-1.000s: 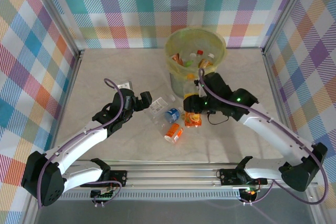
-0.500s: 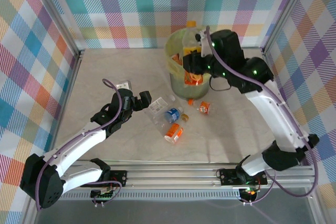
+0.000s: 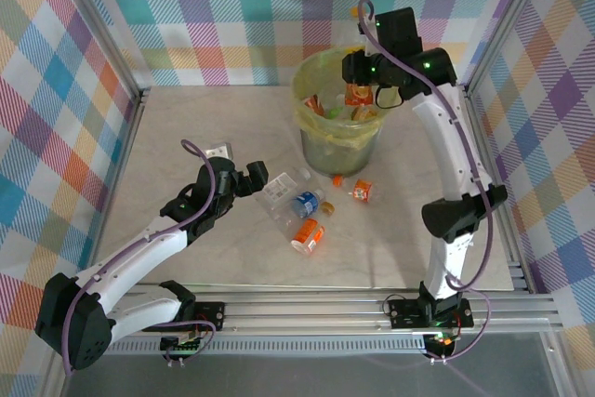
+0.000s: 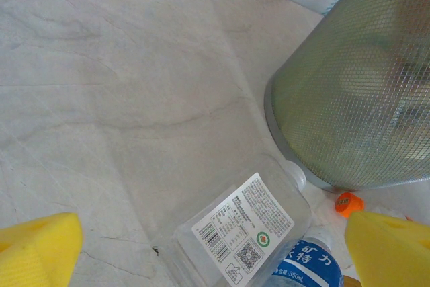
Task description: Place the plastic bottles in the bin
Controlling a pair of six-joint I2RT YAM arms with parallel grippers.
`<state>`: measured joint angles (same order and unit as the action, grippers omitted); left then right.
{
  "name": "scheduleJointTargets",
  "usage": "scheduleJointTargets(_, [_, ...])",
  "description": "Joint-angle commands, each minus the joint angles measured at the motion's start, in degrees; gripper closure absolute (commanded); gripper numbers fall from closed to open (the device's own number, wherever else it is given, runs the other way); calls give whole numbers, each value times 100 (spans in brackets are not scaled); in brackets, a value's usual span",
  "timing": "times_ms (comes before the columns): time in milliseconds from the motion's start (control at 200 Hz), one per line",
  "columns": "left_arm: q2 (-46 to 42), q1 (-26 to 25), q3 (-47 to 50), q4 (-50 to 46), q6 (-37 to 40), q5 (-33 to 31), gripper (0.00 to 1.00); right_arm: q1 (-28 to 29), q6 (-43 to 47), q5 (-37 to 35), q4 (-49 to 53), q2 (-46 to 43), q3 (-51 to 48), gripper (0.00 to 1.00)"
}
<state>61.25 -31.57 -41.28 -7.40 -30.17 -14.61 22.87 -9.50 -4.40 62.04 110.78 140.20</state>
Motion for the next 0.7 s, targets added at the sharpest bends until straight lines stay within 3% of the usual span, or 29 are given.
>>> scheduleJointTargets(0, [-115,46,-29,-86,126,-86,0,-145,220,85,234,302,334,61])
scheduleJointTargets(445, [-250,46,-46,-165,126,-100,0,-248,727,-219,509,1204,793,60])
scheduleJointTargets(700, [-206,46,-72,-150,126,-86,0,-248,878,-278,883,1311,798,50])
